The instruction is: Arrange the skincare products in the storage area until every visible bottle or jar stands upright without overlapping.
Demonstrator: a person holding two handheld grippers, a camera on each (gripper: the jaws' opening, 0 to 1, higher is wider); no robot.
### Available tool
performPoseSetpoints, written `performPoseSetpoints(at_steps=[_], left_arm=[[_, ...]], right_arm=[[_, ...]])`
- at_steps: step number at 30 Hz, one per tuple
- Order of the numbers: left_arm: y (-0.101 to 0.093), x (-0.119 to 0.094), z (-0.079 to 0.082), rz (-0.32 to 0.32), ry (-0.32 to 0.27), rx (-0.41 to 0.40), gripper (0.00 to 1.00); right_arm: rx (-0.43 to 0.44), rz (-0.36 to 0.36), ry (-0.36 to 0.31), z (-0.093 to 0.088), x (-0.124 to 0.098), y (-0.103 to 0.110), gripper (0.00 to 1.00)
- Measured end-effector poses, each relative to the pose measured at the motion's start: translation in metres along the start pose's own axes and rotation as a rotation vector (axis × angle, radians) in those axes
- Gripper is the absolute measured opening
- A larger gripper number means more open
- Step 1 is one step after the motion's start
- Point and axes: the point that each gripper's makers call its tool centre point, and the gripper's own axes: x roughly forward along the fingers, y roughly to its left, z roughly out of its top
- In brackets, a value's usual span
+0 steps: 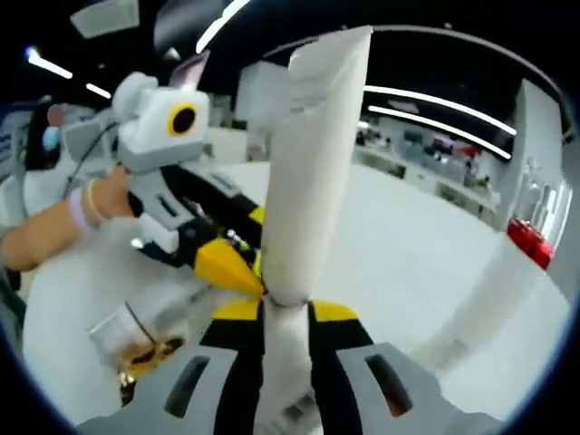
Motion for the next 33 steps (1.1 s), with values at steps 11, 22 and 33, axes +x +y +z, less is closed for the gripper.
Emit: performPoseSetpoints(at_steps=[11, 22, 33], left_arm=[[0.001, 0.002, -0.001, 0.017, 0.027, 0.02, 0.19], [0.01, 0.015, 0.006, 0.144, 0.042, 0.047, 0.2], [0.006, 0.025, 0.006, 0.194, 0.022, 0.087, 0.2]], right_arm=[[0.008, -0.015, -0.019, 0.004, 0.0, -0.006, 0.15], [0.014, -0.076, -0.012, 0.003, 0.003, -0.026, 0.13], [0.043, -0.128, -0.021, -0.001, 0.007, -0.046, 0.09]])
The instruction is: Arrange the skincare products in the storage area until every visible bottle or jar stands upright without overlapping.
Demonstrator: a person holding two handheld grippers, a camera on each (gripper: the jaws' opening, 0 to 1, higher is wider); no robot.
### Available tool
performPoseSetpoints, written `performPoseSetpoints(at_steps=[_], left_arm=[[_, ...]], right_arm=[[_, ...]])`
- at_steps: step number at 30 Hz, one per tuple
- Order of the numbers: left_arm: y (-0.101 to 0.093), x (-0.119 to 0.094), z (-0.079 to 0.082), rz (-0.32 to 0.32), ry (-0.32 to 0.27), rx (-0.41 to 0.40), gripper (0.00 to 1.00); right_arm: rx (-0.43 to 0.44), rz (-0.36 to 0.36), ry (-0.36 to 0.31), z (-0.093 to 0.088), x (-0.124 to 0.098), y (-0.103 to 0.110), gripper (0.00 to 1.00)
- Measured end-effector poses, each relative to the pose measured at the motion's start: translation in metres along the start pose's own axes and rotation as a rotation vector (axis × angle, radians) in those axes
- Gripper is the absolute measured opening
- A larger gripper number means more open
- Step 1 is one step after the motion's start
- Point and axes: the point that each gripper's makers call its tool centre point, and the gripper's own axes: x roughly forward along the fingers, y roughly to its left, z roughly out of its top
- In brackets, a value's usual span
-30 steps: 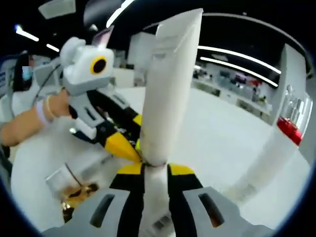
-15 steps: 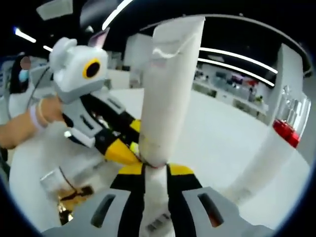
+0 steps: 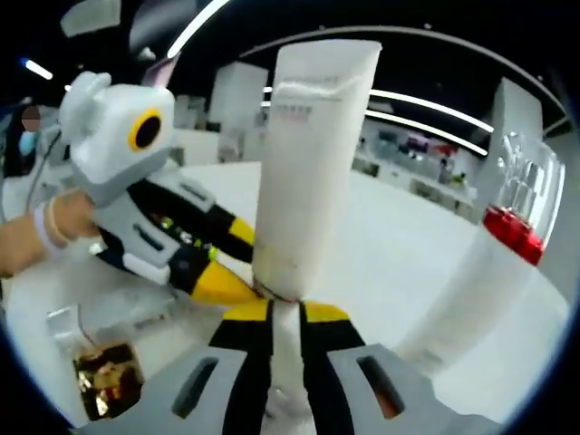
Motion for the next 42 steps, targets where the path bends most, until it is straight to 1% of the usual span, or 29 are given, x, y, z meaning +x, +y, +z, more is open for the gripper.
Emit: performPoseSetpoints(at_steps=[2, 7, 15, 20, 22, 24, 26, 28, 31, 36, 38, 39, 40, 41, 42], left_arm=[[0.0, 0.002, 0.001, 0.003, -0.006, -0.01, 0.2], [-0.001, 0.007, 0.002, 0.007, -0.023, -0.023, 0.2], [0.006, 0.014, 0.004, 0.013, -0.027, -0.025, 0.2], [0.009, 0.008, 0.001, 0.022, -0.007, -0.029, 0.19], [0.011, 0.006, 0.0, 0.021, -0.004, -0.067, 0.19], [0.01, 0.007, -0.004, 0.01, 0.014, -0.081, 0.17], [0.013, 0.009, -0.008, 0.025, 0.029, -0.08, 0.16], [0.016, 0.009, -0.008, 0.034, 0.029, -0.085, 0.16], [0.022, 0.012, -0.005, 0.034, 0.026, -0.095, 0.15], [0.022, 0.012, 0.0, 0.028, 0.019, -0.087, 0.15], [0.022, 0.011, 0.001, 0.026, 0.025, -0.077, 0.15], [0.021, 0.009, -0.001, 0.018, 0.039, -0.078, 0.17], [0.017, 0.007, -0.004, -0.001, 0.067, -0.088, 0.2], [0.012, 0.003, -0.007, -0.027, 0.088, -0.109, 0.26], [0.012, 0.0, -0.007, -0.032, 0.088, -0.11, 0.34]], right_arm=[[0.009, -0.011, -0.003, -0.001, 0.001, -0.003, 0.09], [0.011, -0.026, 0.016, -0.008, 0.002, -0.007, 0.08], [0.033, -0.033, -0.002, -0.005, 0.001, -0.01, 0.07], [0.033, -0.037, -0.013, -0.004, 0.001, -0.011, 0.07], [0.031, -0.034, -0.016, -0.004, 0.002, -0.011, 0.08], [0.02, -0.018, -0.016, -0.005, 0.003, -0.009, 0.08], [0.028, -0.017, -0.016, -0.006, 0.005, -0.009, 0.08], [0.028, -0.015, -0.013, -0.006, 0.005, -0.009, 0.07], [0.037, -0.012, -0.02, -0.005, 0.004, -0.008, 0.07], [0.045, -0.015, -0.024, -0.004, 0.002, -0.011, 0.07], [0.036, -0.002, -0.017, -0.004, 0.0, -0.009, 0.06], [0.021, 0.023, -0.009, -0.004, -0.002, -0.006, 0.06], [0.02, 0.033, -0.003, -0.004, -0.004, -0.004, 0.08], [0.023, 0.042, -0.005, 0.0, -0.008, -0.003, 0.11], [0.014, 0.056, -0.025, 0.005, -0.013, -0.001, 0.14]])
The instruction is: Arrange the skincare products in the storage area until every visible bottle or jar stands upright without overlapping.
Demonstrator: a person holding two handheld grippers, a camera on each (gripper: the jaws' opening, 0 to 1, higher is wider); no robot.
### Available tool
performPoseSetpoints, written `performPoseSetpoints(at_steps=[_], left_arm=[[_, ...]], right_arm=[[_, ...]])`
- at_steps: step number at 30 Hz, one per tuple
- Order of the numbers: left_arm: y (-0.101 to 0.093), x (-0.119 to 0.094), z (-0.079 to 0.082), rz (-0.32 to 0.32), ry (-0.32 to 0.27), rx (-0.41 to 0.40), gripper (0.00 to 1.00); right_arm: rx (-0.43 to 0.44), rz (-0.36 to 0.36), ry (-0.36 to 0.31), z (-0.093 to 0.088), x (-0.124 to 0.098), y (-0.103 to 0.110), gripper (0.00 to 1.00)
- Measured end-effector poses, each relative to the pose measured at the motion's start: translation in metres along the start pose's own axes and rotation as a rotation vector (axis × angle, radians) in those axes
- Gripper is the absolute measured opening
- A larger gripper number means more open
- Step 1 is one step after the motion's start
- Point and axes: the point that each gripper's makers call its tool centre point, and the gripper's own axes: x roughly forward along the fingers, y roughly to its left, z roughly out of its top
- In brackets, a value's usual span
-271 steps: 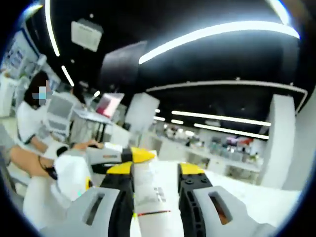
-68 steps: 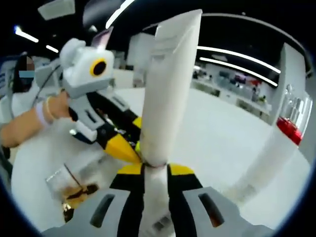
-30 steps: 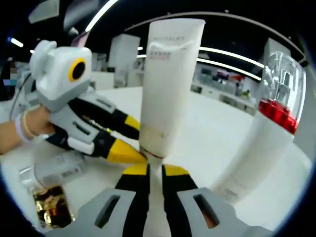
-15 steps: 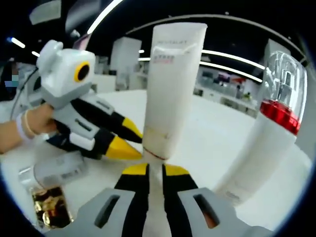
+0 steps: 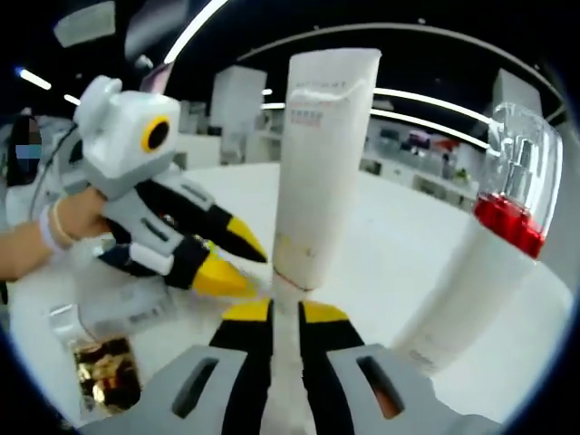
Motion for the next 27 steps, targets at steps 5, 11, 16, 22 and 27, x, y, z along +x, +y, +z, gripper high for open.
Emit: performPoseSetpoints(at_steps=[5, 11, 16, 22, 27], left_arm=[[0.001, -0.023, 0.014, -0.012, -0.092, -0.03, 0.37], [0.014, -0.045, 0.044, -0.022, -0.268, -0.134, 0.55], [0.015, -0.047, 0.043, -0.068, -0.291, -0.184, 0.93], [0.012, -0.059, 0.063, -0.141, -0.405, -0.245, 1.0], [0.016, -0.072, 0.073, -0.133, -0.458, -0.254, 1.0]], right_arm=[[-0.037, 0.021, -0.116, 0.027, -0.026, 0.007, 0.21], [-0.143, 0.144, -0.116, 0.026, -0.037, 0.033, 0.43], [-0.242, 0.211, -0.147, 0.037, -0.05, 0.051, 0.64], [-0.536, 0.314, -0.162, 0.04, -0.075, 0.083, 0.86], [-0.586, 0.413, -0.034, 0.018, -0.078, 0.09, 0.89]])
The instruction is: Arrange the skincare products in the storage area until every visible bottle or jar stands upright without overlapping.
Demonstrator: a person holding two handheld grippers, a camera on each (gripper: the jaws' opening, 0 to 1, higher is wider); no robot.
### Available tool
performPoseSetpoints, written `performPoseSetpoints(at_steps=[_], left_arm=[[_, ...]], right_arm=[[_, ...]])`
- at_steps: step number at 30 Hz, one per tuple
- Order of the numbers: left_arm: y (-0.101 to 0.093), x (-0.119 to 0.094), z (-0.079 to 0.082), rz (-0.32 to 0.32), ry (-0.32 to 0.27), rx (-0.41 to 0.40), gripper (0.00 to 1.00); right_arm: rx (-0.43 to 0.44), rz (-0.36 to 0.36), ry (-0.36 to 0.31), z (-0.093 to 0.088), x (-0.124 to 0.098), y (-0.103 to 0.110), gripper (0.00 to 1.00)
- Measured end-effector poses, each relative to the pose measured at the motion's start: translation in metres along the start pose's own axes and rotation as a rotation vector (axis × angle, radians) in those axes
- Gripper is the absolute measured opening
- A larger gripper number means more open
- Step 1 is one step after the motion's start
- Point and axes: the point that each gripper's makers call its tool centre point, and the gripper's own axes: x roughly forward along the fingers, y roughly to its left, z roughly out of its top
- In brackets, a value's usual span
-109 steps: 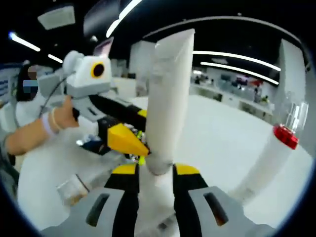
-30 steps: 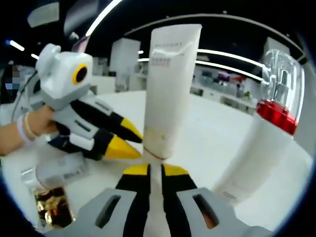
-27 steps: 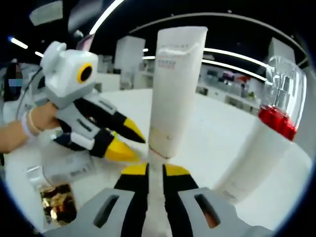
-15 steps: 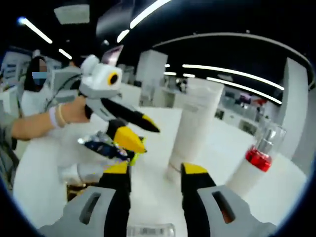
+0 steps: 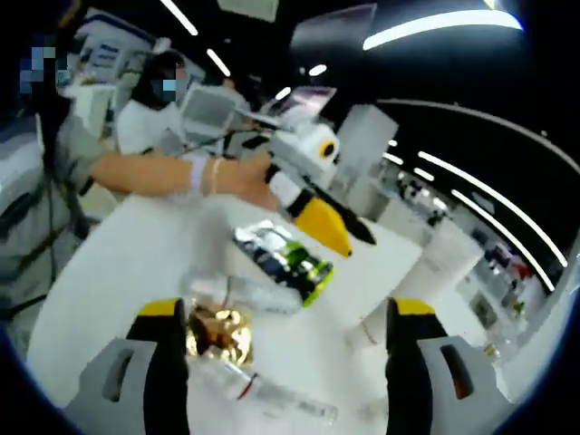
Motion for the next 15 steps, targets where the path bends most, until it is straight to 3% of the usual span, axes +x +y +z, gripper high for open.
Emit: performPoseSetpoints(at_steps=[2, 4, 6, 9, 11, 15], left_arm=[[-0.002, -0.002, 0.004, -0.003, -0.02, 0.0, 1.0], [-0.003, -0.002, 0.008, -0.011, -0.03, -0.006, 1.0], [-0.005, -0.003, 0.01, -0.012, -0.035, -0.001, 1.0], [-0.008, -0.006, 0.011, -0.01, -0.04, 0.005, 1.0], [-0.008, -0.007, 0.012, -0.009, -0.047, 0.004, 1.0], [-0.011, -0.009, 0.015, -0.014, -0.062, -0.005, 1.0]], right_arm=[[-0.038, -0.021, 0.065, -0.007, -0.001, -0.004, 0.9], [-0.004, -0.017, 0.139, -0.013, -0.002, -0.005, 0.9], [0.027, 0.037, 0.203, -0.013, -0.004, 0.0, 0.83], [-0.111, 0.096, 0.307, -0.024, -0.005, 0.008, 0.79], [-0.152, 0.137, 0.402, -0.036, -0.007, 0.015, 0.77], [-0.143, 0.219, 0.51, -0.054, -0.001, 0.03, 0.7]])
